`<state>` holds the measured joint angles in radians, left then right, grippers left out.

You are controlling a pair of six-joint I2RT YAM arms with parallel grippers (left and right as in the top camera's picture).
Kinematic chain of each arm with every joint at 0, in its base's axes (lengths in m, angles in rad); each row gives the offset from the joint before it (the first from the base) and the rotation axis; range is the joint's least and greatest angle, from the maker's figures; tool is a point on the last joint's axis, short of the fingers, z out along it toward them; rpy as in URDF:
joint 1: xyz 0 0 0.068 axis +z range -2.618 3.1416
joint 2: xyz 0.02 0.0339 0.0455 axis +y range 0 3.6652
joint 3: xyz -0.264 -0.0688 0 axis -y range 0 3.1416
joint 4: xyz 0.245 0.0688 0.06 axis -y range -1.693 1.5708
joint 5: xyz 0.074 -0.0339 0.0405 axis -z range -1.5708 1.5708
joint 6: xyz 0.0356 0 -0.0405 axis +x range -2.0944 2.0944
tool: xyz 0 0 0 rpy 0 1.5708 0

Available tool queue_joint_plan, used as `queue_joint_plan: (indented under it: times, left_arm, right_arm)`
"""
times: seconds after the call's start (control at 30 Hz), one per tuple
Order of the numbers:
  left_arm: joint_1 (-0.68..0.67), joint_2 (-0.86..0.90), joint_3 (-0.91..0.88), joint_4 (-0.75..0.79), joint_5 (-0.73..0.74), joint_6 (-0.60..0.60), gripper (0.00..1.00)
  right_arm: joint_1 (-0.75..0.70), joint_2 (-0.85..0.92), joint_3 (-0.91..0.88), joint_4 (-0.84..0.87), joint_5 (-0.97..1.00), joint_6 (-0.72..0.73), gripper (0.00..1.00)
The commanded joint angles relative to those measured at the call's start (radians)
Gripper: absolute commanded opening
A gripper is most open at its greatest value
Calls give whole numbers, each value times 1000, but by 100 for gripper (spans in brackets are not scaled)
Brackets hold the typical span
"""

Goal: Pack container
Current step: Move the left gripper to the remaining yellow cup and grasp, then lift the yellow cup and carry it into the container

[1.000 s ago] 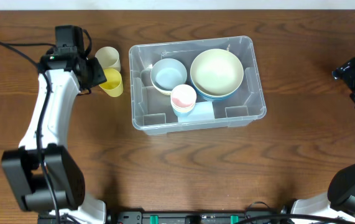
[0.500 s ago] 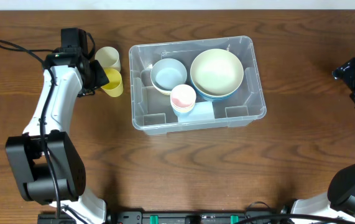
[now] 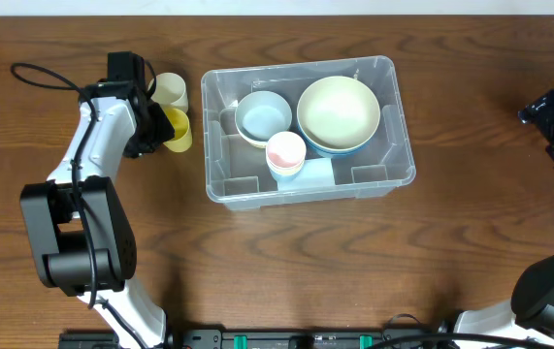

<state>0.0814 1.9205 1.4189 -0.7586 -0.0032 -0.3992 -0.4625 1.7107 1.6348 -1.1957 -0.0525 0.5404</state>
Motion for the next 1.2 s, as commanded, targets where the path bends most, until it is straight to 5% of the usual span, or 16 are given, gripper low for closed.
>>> queue_joint_plan:
  times: [0.0, 0.07, 0.3, 0.7, 1.17]
  left_arm:
    - [3, 6, 1, 0, -5, -7, 40]
    - [3, 6, 1, 2, -5, -6, 27]
    - [2, 6, 0, -4, -5, -6, 7]
    - [1, -68, -1, -159, -5, 109, 6]
    - [-82, -632, -1, -175, 183, 159, 6]
  right_arm:
    - [-9, -7, 1, -1, 3, -6, 99]
    - [-9, -7, 1, -1, 3, -6, 99]
    - [-9, -7, 1, -1, 3, -6, 99]
    - [-9, -7, 1, -1, 3, -6, 99]
    - [-9, -7, 1, -1, 3, -6, 99]
